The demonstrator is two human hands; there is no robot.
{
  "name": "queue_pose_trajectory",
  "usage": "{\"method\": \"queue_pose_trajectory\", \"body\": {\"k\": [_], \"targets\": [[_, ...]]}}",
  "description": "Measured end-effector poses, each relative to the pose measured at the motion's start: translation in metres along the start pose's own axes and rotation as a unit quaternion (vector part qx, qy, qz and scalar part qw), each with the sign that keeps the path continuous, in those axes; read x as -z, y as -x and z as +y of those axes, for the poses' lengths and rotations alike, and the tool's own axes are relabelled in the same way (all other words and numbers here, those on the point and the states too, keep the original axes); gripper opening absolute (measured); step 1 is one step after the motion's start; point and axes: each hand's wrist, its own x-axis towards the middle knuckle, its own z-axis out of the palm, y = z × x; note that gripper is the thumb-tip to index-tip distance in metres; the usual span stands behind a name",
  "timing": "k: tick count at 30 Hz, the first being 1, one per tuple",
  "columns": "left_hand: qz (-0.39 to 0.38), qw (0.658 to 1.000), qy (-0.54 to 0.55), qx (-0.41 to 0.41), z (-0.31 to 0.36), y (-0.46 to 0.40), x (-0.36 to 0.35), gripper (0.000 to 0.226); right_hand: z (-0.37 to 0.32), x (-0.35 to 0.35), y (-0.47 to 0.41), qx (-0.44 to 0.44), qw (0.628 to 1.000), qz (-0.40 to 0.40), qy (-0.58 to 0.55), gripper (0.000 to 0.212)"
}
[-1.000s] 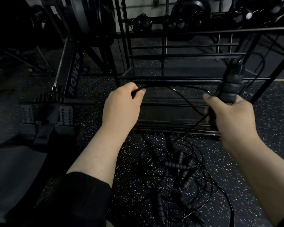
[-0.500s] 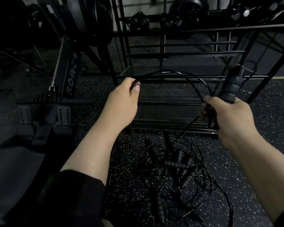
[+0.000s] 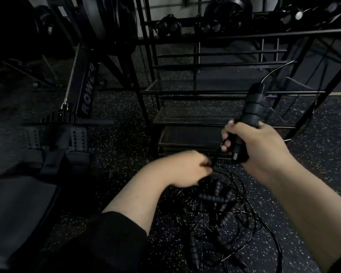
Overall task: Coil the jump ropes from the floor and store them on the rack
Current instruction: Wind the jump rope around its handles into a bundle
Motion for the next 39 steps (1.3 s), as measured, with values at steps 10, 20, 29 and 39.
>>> {"method": "queue_pose_trajectory", "body": {"k": [10,20,29,39], "targets": [[0.191,0.959,0.208,-0.032,-0.006,-0.008,0.005,0.027,-0.012,0.005,0.001,0.025,0.998,0.009,-0.051,0.008],[0.32,0.846,0.411,-0.117,0.014,-0.001,0.019,0.029,0.026,-0.021,0.014,-0.082,0.993,-0.028,0.077,0.008],[0.277,0.901,0.332,-0.028,0.001,-0.003,0.017,0.043,0.013,-0.017,0.005,-0.025,0.999,0.019,0.035,0.006],[0.1,0.993,0.059,0.03,-0.009,-0.016,-0.012,0.023,0.0,-0.015,0.002,-0.031,0.992,-0.025,-0.12,0.01]]}}
